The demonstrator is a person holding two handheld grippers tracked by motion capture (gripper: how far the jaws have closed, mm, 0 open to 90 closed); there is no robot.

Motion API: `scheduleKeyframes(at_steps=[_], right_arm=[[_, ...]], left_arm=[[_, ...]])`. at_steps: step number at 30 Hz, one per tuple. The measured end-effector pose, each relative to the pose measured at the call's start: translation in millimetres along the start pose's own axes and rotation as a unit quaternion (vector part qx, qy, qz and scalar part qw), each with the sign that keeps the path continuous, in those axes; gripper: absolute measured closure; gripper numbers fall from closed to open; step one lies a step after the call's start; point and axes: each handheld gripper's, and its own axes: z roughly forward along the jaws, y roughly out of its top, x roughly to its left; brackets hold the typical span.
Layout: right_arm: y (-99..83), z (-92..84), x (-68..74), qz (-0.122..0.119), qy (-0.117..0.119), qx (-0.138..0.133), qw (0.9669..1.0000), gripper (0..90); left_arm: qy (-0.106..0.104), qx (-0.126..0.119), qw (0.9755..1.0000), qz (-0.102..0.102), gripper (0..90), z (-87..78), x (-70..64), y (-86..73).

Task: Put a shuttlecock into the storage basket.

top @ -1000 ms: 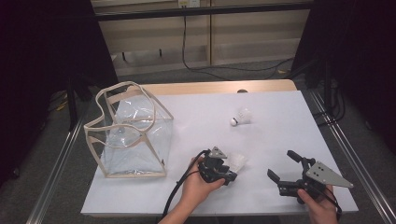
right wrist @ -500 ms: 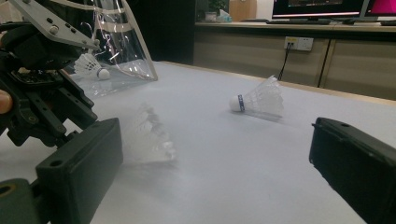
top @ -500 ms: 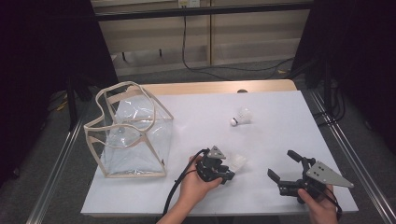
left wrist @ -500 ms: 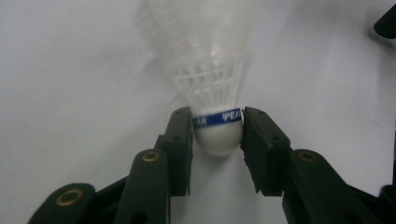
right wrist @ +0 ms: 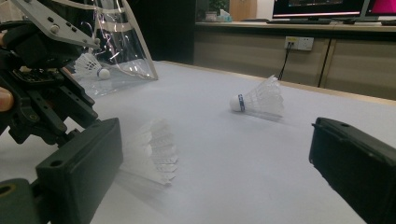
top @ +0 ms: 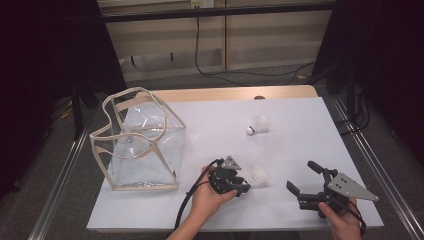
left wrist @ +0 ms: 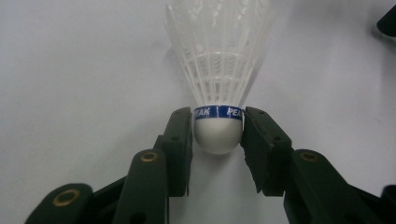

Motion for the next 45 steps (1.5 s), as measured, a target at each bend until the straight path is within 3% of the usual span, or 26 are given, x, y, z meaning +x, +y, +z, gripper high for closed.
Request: scheduleKeyframes(at_steps=[12, 16, 28, 33, 36, 45], right_arm=[[-0.2, 0.0, -0.2, 0.000, -0.001, 0.001, 1.0000, 2.5], [-0.2, -0.1, -0.4, 0.000, -0.001, 0.001, 1.0000, 2.5], [-0.4, 0.2, -0.2, 0.000, -0.001, 0.001, 1.0000, 2.5], [-0.4, 0.2, -0.8, 0.003, -0.002, -0.001, 1.0000, 2.5], [-0.4, 0.3, -0.2, 0.001, -0.002, 0.001, 1.0000, 2.5], [-0.1, 1.8, 0.5, 0.001, 0.000, 0.001, 1.0000, 2.5]], left_arm=[[0.008, -0.006, 0.9999, 0.004, 65.2, 6.8, -3.1, 1.5], [-0.004, -0.003, 0.9999, -0.015, 65.4, 5.3, -1.4, 2.0], [-0.034, 0.002, 0.9987, -0.038, 65.6, -10.1, 4.7, 4.5], [-0.040, 0.012, 0.9985, -0.036, 65.6, -17.9, 8.9, 5.5], [-0.054, 0.013, 0.9977, -0.039, 65.6, -22.3, 10.9, 6.0], [-0.062, 0.022, 0.9974, -0.029, 65.6, -43.3, 17.2, 5.9]])
